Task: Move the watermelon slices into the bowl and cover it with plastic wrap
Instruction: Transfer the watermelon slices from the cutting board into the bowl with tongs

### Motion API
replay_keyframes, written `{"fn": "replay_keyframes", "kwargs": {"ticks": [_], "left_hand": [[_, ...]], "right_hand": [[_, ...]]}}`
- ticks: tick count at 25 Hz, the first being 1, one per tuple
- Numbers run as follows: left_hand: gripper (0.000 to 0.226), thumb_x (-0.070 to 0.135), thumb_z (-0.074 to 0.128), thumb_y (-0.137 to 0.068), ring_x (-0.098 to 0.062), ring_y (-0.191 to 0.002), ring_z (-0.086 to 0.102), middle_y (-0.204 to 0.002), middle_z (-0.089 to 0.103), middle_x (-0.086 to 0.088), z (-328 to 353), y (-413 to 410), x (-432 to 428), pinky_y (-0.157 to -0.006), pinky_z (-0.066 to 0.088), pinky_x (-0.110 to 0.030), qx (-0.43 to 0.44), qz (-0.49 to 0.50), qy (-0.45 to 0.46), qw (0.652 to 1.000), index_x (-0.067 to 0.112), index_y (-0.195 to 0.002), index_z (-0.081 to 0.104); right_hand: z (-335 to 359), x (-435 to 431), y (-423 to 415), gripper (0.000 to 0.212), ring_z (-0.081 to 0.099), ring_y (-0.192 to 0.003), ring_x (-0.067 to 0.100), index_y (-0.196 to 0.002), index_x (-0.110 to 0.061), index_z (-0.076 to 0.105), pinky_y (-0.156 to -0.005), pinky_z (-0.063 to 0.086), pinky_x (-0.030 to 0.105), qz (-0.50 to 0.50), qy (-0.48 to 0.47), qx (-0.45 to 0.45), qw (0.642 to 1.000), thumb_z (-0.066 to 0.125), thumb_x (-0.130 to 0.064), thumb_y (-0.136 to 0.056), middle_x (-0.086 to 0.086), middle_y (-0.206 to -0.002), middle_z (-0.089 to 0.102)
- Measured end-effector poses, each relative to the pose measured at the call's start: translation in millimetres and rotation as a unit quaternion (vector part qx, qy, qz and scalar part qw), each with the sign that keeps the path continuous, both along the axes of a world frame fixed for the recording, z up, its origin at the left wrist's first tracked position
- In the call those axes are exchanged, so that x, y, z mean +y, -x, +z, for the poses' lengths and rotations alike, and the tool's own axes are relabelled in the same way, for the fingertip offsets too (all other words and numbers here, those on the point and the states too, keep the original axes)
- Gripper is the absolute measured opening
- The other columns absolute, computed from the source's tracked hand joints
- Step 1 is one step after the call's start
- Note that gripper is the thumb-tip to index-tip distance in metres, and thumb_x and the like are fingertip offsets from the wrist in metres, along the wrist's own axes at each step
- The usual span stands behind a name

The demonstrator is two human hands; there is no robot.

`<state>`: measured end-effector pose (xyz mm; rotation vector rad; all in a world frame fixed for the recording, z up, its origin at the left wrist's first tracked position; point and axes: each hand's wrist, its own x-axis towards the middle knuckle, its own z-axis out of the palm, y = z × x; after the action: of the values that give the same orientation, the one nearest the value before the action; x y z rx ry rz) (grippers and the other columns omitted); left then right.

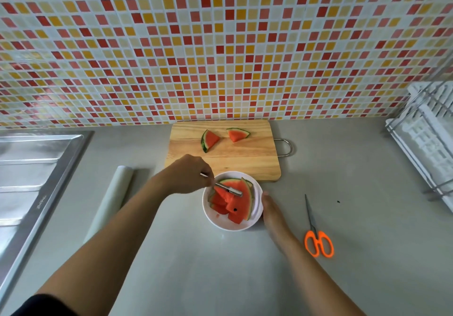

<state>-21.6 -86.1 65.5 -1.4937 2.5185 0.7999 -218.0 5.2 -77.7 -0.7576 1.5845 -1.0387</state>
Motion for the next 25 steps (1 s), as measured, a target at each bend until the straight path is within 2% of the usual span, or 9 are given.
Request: {"fn": "replay_keyframes", "kwargs": {"ticks": [2, 5, 8, 11, 13, 15, 19, 22, 25], "left_hand": [[0.021, 0.028, 0.059, -0.088, -0.013, -0.093, 0.060, -0.103, 0.071, 0.003, 14, 8, -10, -0.078, 0.046, -0.023, -0.024, -0.027, -0.005, 0.999, 0.017, -0.099, 0.074], [0.021, 0.028, 0.059, -0.088, -0.015, -0.086, 0.061, -0.090, 0.071, 0.001, 31, 28, -18, -0.069, 0.045, -0.024, -0.085, -0.084, -0.024, 0.993, 0.014, -0.090, 0.074], [0.023, 0.027, 0.059, -0.087, -0.018, -0.072, 0.056, -0.076, 0.066, -0.003, 37, 51, -16, -0.066, 0.044, -0.033, -0.149, -0.140, -0.026, 0.979, 0.008, -0.077, 0.068], [0.030, 0.031, 0.059, -0.088, -0.023, -0.085, 0.061, -0.096, 0.068, -0.007, 29, 65, -8, -0.073, 0.051, -0.036, -0.166, -0.144, 0.004, 0.976, 0.003, -0.097, 0.068], [0.032, 0.033, 0.057, -0.088, -0.026, -0.093, 0.062, -0.105, 0.067, -0.007, 23, 61, -2, -0.081, 0.054, -0.040, -0.163, -0.130, 0.028, 0.978, 0.008, -0.105, 0.066], [0.029, 0.034, 0.056, -0.088, -0.025, -0.094, 0.061, -0.106, 0.066, -0.004, 21, 47, 1, -0.080, 0.053, -0.038, -0.136, -0.100, 0.046, 0.985, 0.013, -0.107, 0.066], [0.024, 0.033, 0.053, -0.091, -0.021, -0.094, 0.062, -0.104, 0.069, 0.002, 13, 18, 11, -0.082, 0.051, -0.037, -0.036, -0.063, 0.075, 0.995, 0.025, -0.109, 0.068], [0.025, 0.031, 0.050, -0.093, -0.020, -0.093, 0.061, -0.102, 0.068, 0.001, -5, 12, 30, -0.079, 0.049, -0.035, -0.033, -0.102, 0.083, 0.991, 0.030, -0.112, 0.065], [0.025, 0.029, 0.051, -0.093, -0.021, -0.094, 0.061, -0.102, 0.068, 0.000, -14, 5, 30, -0.080, 0.049, -0.036, -0.017, -0.084, 0.076, 0.993, 0.027, -0.113, 0.066]], "right_hand": [[-1, 1, 1, 0.033, 0.058, -0.078, -0.001, -0.080, -0.026, 0.061, -0.066, 0.043, 0.013, 0.006, 0.005, -0.003, 1.000, 0.034, -0.030, -0.099, -0.014, -0.078, 0.065], [-1, 3, 0, 0.036, 0.060, -0.085, -0.013, -0.092, -0.028, 0.066, -0.067, 0.043, 0.003, 0.007, 0.024, -0.018, 1.000, 0.032, -0.036, -0.100, -0.018, -0.090, 0.068], [-1, -1, -2, 0.035, 0.057, -0.095, -0.001, -0.099, -0.026, 0.064, -0.080, 0.040, 0.017, -0.025, 0.005, -0.023, 0.999, 0.030, -0.037, -0.099, -0.013, -0.098, 0.064], [-2, -1, -4, 0.042, 0.057, -0.091, -0.001, -0.086, -0.029, 0.065, -0.083, 0.039, 0.023, -0.013, -0.014, -0.006, 1.000, 0.027, -0.040, -0.099, -0.018, -0.091, 0.065], [0, 2, -4, 0.040, 0.058, -0.084, -0.010, -0.082, -0.033, 0.064, -0.078, 0.039, 0.013, -0.025, -0.006, -0.011, 1.000, 0.029, -0.041, -0.099, -0.024, -0.087, 0.063], [3, 6, -3, 0.038, 0.056, -0.084, -0.018, -0.086, -0.035, 0.064, -0.072, 0.039, 0.005, -0.007, 0.002, -0.024, 1.000, 0.029, -0.043, -0.098, -0.028, -0.091, 0.061], [3, 6, -1, 0.039, 0.052, -0.093, -0.003, -0.095, -0.024, 0.062, -0.082, 0.037, 0.023, 0.008, -0.009, -0.003, 1.000, 0.028, -0.040, -0.099, -0.013, -0.100, 0.061], [5, 6, -2, 0.034, 0.051, -0.088, 0.006, -0.088, -0.021, 0.059, -0.075, 0.040, 0.021, 0.010, -0.002, 0.025, 1.000, 0.030, -0.034, -0.099, -0.009, -0.091, 0.059], [2, 9, -3, 0.036, 0.053, -0.084, -0.003, -0.088, -0.023, 0.061, -0.073, 0.039, 0.017, 0.001, -0.001, 0.039, 0.999, 0.030, -0.039, -0.098, -0.018, -0.087, 0.060]]}}
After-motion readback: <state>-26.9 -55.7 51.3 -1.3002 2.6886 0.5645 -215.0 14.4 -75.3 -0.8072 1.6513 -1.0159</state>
